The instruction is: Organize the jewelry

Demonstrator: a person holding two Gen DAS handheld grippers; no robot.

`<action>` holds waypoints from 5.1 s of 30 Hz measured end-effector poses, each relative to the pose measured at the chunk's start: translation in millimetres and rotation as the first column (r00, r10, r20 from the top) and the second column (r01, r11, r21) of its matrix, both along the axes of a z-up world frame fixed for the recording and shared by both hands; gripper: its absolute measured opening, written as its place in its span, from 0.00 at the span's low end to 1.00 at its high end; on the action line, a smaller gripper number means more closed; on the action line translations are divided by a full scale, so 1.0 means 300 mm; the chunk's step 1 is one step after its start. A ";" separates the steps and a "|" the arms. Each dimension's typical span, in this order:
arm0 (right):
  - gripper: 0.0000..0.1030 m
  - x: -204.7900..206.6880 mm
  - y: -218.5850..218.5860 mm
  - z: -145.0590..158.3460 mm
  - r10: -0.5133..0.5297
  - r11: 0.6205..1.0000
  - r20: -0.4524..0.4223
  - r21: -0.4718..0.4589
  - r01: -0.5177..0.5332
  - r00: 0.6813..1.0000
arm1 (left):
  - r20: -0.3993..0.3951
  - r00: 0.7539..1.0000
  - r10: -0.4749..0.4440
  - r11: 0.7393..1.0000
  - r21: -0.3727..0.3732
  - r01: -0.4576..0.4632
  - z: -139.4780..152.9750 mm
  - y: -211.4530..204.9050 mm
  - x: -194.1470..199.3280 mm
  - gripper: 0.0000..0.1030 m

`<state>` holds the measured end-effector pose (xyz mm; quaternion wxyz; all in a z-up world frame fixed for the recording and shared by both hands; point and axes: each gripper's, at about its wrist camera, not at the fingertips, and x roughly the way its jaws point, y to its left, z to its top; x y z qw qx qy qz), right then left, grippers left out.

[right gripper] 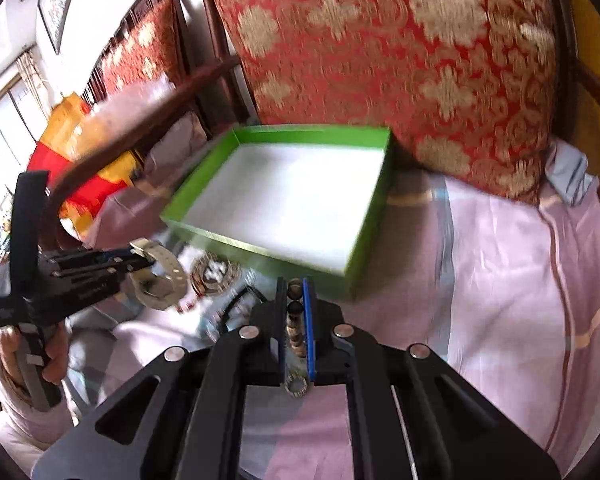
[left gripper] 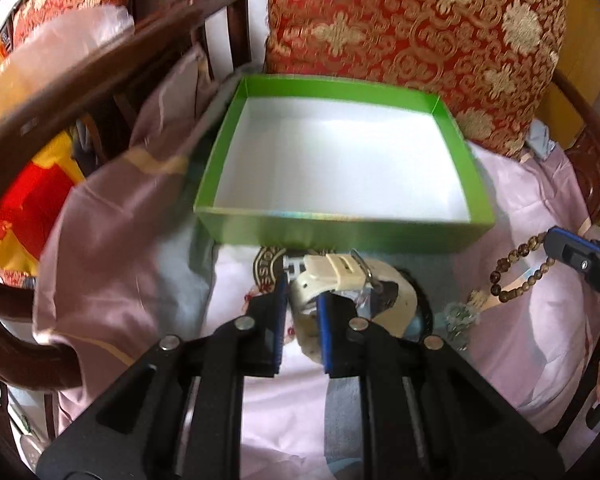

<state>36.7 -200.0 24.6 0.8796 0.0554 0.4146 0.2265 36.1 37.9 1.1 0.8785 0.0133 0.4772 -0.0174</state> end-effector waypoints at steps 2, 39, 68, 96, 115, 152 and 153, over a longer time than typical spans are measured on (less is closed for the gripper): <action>0.07 0.011 0.006 0.040 -0.003 1.000 0.029 0.003 0.002 1.000 | 0.022 1.000 -0.006 1.000 -0.014 0.006 0.034 0.002 0.016 0.13; 0.47 0.166 0.059 0.021 -0.046 0.998 -0.023 -0.033 0.045 0.999 | 0.014 1.000 0.006 1.000 0.001 -0.006 -0.013 -0.039 0.185 0.40; 0.15 0.014 0.121 -0.326 0.012 0.978 -0.276 -0.199 -0.069 0.961 | -0.172 0.980 -0.102 0.994 -0.060 0.093 -0.240 -0.168 0.071 0.39; 0.41 0.043 0.038 -0.341 -0.088 0.972 -0.243 -0.234 0.030 0.966 | -0.209 0.975 -0.073 0.997 -0.010 0.072 -0.296 -0.156 0.099 0.24; 0.07 -0.001 0.046 -0.265 -0.042 0.985 -0.173 -0.169 0.013 0.984 | -0.167 0.984 -0.058 0.998 -0.021 0.056 -0.245 -0.094 0.064 0.07; 0.07 0.001 0.046 -0.281 -0.038 0.985 -0.197 -0.170 0.004 0.980 | -0.200 0.972 -0.121 0.990 -0.095 0.104 -0.290 -0.121 0.060 0.21; 0.07 0.001 0.047 -0.283 -0.038 0.985 -0.198 -0.172 0.003 0.979 | -0.200 0.971 -0.127 0.990 -0.092 0.110 -0.300 -0.130 0.049 0.11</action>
